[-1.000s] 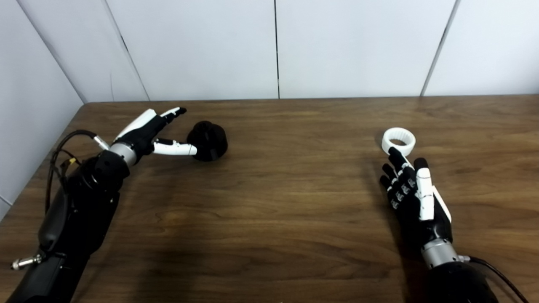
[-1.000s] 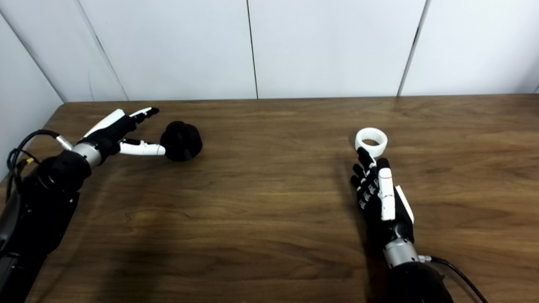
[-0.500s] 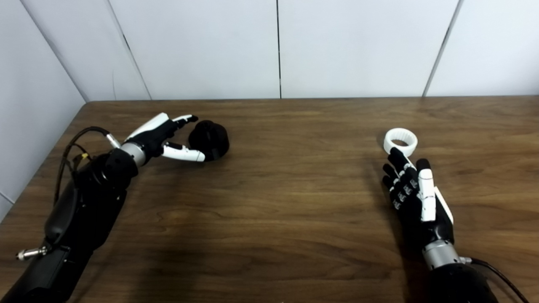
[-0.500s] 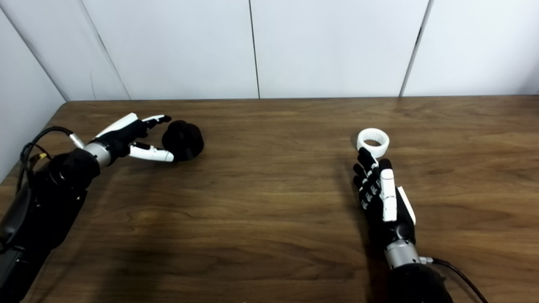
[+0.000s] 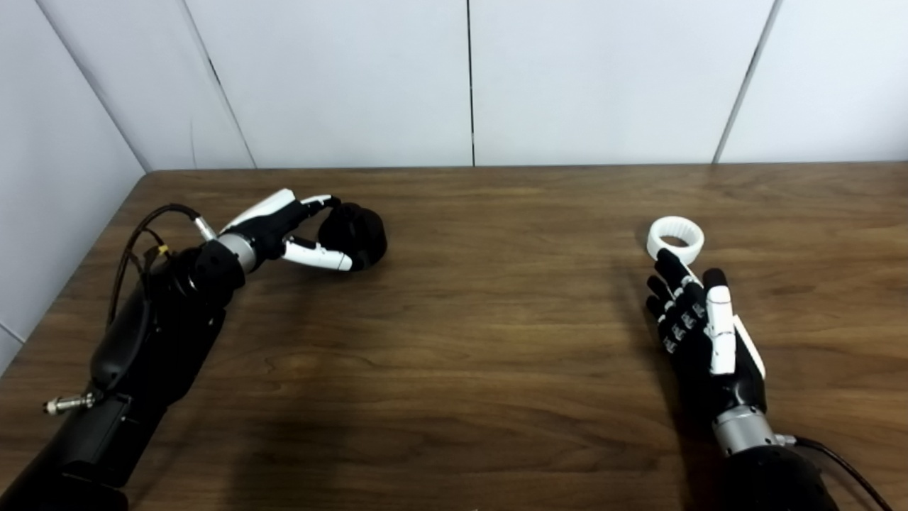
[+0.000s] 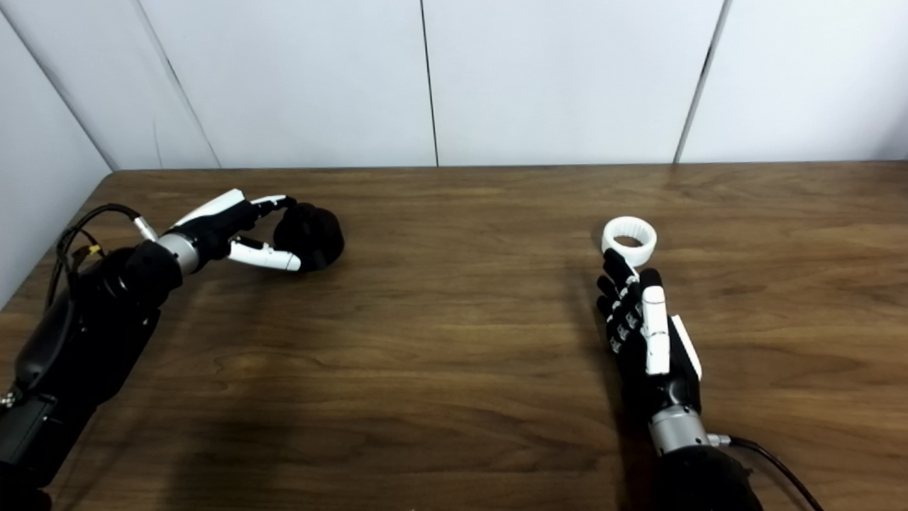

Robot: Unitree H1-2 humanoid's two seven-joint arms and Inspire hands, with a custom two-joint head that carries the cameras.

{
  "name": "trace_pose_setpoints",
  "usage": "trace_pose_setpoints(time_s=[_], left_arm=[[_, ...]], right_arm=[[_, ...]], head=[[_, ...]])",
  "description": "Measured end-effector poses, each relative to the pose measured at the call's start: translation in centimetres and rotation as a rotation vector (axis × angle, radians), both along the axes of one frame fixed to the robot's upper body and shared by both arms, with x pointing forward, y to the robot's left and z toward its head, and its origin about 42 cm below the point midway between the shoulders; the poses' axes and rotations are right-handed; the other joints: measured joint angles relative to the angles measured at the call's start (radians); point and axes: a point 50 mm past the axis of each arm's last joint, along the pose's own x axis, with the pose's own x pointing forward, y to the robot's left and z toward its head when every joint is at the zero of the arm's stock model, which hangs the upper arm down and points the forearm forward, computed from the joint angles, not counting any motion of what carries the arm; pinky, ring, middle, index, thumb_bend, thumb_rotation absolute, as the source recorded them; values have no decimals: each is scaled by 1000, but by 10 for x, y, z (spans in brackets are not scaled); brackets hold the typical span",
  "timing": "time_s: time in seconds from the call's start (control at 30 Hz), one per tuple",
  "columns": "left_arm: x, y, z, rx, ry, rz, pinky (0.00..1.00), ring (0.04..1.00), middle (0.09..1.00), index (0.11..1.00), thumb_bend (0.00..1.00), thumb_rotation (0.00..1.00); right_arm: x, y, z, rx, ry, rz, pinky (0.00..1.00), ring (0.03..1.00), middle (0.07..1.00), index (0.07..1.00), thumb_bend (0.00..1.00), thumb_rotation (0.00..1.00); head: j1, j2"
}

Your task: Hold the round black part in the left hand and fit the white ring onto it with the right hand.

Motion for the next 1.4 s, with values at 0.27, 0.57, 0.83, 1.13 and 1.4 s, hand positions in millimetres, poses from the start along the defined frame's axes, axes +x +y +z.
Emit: trace_pose_setpoints(time_s=[0.27,0.57,0.83,1.13,1.4], left_arm=[[6,-12,-2,-9,3,-16,939,1000,1000,973,1000,428],[11,-9,-9,14,23,-1,927,1000,1000,974,1000,435],[18,-13,-11,41,14,-8,916,1000,1000,948,1000,401],[22,-17,-15,90,-28,-34,899,1000,976,905,996,356],[22,-21,-16,117,-42,-40,903,1000,965,862,976,351]], right_arm=[[-1,-1,-1,-1,2,-4,1000,962,948,887,538,1000],[-2,-2,-1,-3,1,-6,1000,964,948,886,558,1000],[-2,-3,-1,-5,-1,-11,1000,970,947,891,548,1000],[-3,-8,-1,-5,-5,-25,1000,983,943,896,540,1000],[-4,-9,1,-6,-16,-30,1000,993,953,902,552,1000]], head=[[0,-5],[0,-5],[-2,-5],[-5,-3],[-6,0]])
